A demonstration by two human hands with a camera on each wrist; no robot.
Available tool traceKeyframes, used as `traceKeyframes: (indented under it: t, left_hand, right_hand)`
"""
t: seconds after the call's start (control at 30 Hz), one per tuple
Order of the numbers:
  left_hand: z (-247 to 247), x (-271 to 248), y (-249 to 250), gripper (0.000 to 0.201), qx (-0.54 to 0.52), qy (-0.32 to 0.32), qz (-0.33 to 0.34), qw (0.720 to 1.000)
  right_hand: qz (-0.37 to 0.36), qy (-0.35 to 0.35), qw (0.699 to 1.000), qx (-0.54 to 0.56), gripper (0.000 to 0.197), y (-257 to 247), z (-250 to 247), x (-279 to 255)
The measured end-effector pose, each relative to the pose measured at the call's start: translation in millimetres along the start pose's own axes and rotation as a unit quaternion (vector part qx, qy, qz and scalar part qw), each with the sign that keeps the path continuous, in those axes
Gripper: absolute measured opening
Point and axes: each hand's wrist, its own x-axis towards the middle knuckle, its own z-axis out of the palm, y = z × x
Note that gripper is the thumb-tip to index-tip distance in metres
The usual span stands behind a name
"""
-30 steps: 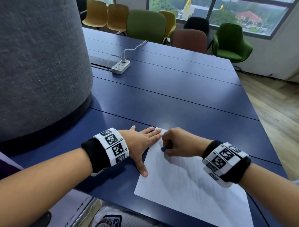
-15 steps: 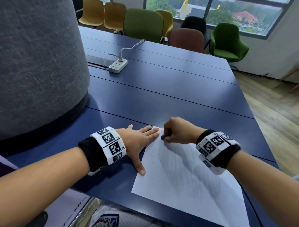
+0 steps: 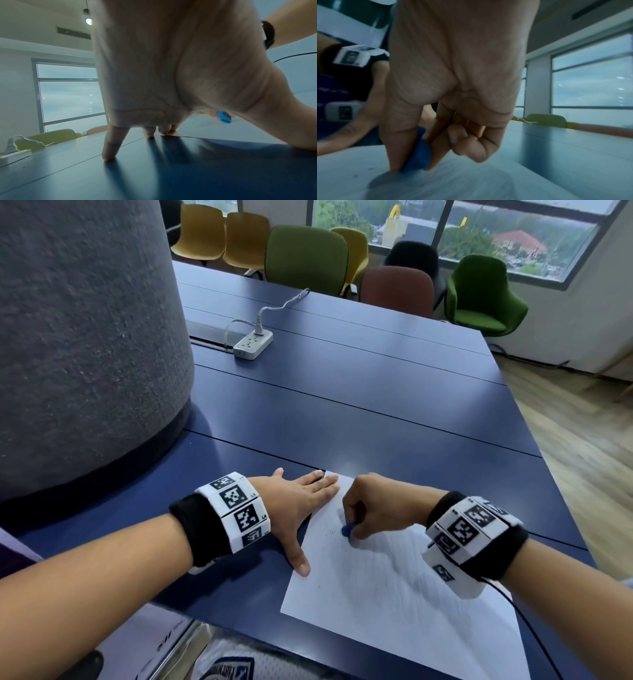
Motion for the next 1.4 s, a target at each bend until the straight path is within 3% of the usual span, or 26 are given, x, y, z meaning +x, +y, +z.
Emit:
traceKeyframes:
  t: [0.13,0.27,0.3,0.43,0.6,0.77,0.9,0.93,1.07,1.2,1.33,1.4]
  left_hand:
    - [1,1,0,0.148,-0.002,-0.001,0.0,1.0]
    - [-1,0,2,0.147,0.004,-0.007,-0.003,1.0]
    - [-1,0,2,0.147,0.005,-0.008,-0.002,1.0]
    - [1,1,1,0.149,-0.002,0.0,0.003,1.0]
    - [-1,1,2,0.148,0.007,-0.006,0.0,1.0]
    - [1,2,-1,0.15,-0.004,0.001,0.007,1.0]
    - [0,2,0,0.148,0.006,-0.004,0.002,1.0]
    - [0,2,-1,0.148,0.005,-0.004,0.002,1.0]
    - [1,3,-2,0.151,0.0,0.003,0.009,1.0]
    - [-1,2,-1,0.148,0.012,-0.006,0.002,1.0]
    - [-1,2,-2,0.15,-0.002,-0.004,0.008,1.0]
    - [-1,3,-1,0.15,0.0,-0.003,0.009,1.0]
  right_hand:
    - [0.026,0.086,0.996,-0.029,0.017,4,1,0]
    - [-0.018,-0.033,0.999,0.007,0.015,-11,9,-12]
    - [-0.015,-0.034,0.999,0.006,0.016,-11,7,-10]
    - [0.022,0.079,0.996,-0.03,0.016,-3,0,-1]
    - [-0.027,-0.049,0.998,-0.004,0.015,-19,10,-12]
    - [0.013,0.09,0.994,-0.057,0.015,-7,2,-2]
    - [-0.036,-0.039,0.999,-0.001,0.012,-18,12,-12]
    - [-0.031,-0.037,0.999,-0.002,0.012,-17,9,-11]
    - [-0.006,0.086,0.994,-0.059,0.013,-11,4,-1]
    - [-0.036,-0.011,0.999,-0.014,0.011,-19,8,-6]
    - [0.007,0.087,0.995,-0.057,0.014,-6,0,4]
    - [-0.008,0.084,0.996,-0.042,0.015,-6,5,3]
